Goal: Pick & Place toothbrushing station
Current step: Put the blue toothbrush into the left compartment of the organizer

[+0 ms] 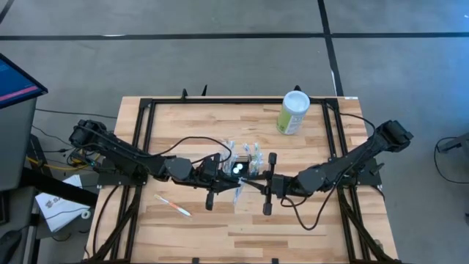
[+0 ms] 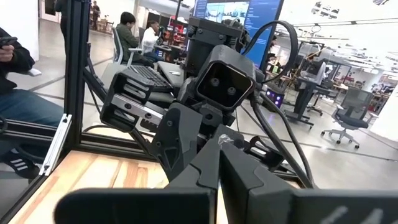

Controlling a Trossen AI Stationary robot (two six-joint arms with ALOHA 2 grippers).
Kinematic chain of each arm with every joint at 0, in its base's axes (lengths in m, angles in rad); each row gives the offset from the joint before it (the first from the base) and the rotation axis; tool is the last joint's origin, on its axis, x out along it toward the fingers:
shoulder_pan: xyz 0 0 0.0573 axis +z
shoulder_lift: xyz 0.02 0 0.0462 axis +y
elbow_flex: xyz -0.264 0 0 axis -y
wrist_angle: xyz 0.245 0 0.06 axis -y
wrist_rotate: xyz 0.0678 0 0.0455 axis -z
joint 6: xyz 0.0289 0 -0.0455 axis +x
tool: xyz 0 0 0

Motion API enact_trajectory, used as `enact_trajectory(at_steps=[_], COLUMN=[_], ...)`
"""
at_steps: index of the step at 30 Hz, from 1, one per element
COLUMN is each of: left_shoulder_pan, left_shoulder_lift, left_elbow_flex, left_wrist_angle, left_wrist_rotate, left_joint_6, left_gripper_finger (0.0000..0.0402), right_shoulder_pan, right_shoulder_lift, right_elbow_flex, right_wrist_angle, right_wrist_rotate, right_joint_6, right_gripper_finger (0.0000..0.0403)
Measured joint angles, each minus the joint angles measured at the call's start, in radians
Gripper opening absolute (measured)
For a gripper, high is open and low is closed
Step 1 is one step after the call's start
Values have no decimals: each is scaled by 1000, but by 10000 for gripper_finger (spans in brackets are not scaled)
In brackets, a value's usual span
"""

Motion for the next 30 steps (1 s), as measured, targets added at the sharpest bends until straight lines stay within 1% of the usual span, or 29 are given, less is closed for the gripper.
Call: enact_trajectory(at_steps=[3,12,20,25,26,30], left_shoulder_pan=[0,0,-2,-6,-8,-26], left_shoulder_lift=[0,0,-1,-34,-42,-100], left_elbow_flex=[0,0,0,-5,-8,-54], left_wrist_angle=[-2,3,2,-13,-6,-27], left_wrist_rotate=[-4,-3,-3,-4,-14,-110], left_joint_6=[3,6,7,18,20,44], left_gripper_finger=[4,4,3,4,3,4], right_shoulder_pan=[1,4,16,28,33,51], right_shoulder_lift=[-1,-52,-99,-125,-126,-126], right_elbow_flex=[0,0,0,0,0,0], right_wrist_angle=[-8,-90,-161,-224,-231,-257], right_wrist_rotate=[18,21,25,40,55,133], right_joint_6=[-2,7,21,34,35,34], right_gripper_finger=[10,53,57,57,57,57])
